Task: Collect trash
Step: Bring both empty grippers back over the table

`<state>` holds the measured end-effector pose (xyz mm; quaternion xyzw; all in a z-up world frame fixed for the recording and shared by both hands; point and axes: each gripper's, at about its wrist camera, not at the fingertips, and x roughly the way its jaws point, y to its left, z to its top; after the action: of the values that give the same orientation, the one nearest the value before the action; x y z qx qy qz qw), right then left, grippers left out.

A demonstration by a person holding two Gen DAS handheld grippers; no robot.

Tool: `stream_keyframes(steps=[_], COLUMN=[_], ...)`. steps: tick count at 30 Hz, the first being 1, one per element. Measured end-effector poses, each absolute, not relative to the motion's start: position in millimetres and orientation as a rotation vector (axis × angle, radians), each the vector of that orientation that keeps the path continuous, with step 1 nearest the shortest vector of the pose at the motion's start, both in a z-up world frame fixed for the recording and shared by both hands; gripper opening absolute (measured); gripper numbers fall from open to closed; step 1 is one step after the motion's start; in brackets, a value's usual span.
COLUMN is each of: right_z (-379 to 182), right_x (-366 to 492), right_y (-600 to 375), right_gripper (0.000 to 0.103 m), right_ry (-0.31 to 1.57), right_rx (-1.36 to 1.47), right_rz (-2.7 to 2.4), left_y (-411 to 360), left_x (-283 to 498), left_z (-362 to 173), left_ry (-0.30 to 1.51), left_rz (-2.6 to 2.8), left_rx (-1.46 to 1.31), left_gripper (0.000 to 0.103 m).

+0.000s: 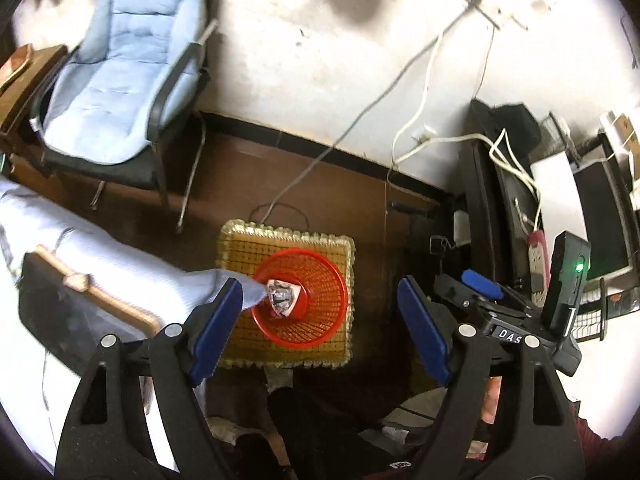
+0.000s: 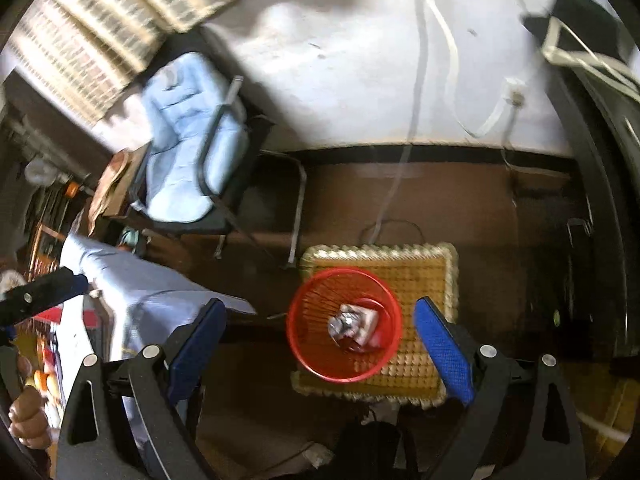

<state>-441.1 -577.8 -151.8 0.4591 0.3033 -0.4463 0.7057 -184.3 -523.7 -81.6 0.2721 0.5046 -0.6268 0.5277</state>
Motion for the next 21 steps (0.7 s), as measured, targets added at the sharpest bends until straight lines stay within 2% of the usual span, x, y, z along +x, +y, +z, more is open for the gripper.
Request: stream_keyframes(steps=[11, 21], right_z=[-73, -32], right_x=[-341, -215], right_y=[-544, -499], right_gripper=[0.096, 0.097], right_ry=[0.645, 0.693], right_rx=[0.81, 0.649], right_rz=[-0.826, -0.536], left_y=[-437, -301], left_x=[-92, 13], left_z=[-23, -4], left_ry=[1.107, 1.091], left_rz=[-1.367, -1.04], left_rx=[0.422, 0.146], left_gripper=[0.081, 0.082])
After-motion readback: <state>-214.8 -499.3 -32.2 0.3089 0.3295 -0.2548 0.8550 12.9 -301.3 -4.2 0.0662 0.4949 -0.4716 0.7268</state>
